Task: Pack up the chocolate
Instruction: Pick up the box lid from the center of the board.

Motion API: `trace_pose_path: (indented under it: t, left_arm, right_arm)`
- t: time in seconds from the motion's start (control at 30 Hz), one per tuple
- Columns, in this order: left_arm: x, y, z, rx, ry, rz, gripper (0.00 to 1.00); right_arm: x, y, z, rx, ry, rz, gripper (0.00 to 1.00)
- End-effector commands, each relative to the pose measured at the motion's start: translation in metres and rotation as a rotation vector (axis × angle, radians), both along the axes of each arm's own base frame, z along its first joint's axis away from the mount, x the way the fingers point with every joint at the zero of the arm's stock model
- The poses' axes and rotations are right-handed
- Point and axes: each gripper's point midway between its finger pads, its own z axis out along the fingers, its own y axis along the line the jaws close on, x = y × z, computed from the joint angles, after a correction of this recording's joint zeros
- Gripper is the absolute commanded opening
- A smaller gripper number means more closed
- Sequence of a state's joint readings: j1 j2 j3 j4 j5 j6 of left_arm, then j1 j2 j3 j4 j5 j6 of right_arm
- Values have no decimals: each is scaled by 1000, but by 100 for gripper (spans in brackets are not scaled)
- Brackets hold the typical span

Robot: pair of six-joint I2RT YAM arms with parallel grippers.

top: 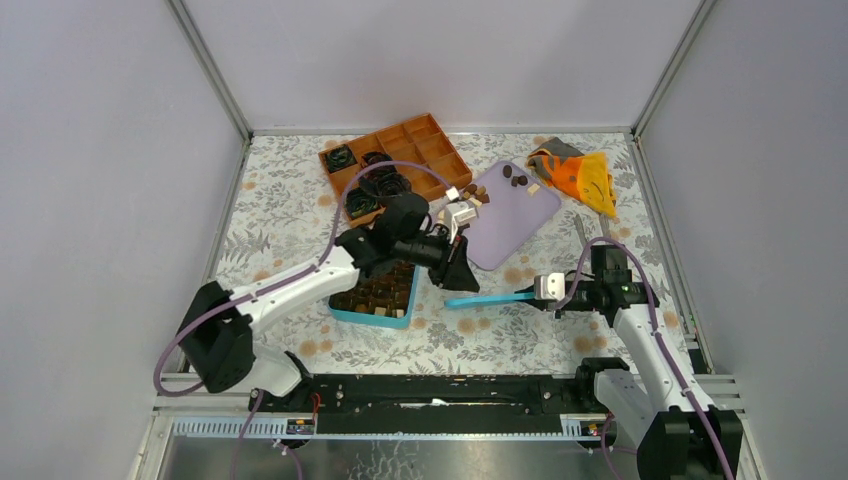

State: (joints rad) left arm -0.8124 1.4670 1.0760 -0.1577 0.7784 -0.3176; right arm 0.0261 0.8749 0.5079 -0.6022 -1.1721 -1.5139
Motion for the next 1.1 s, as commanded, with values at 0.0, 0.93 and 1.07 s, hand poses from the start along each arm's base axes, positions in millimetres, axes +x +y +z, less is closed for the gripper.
trace_pose_path:
  t: [0.0,0.93,1.07]
  left_arm:
    - [34,5,28,-61,-134,206,30]
    - [67,136,-79,456,-83,884,46]
    - [70,134,-99,532,-58,886,46]
  right_arm:
    - [-3,8,27,65,-12,33,4]
    - [36,-38,59,145,280,-369,0]
    - [37,-39,57,141,281,-374,0]
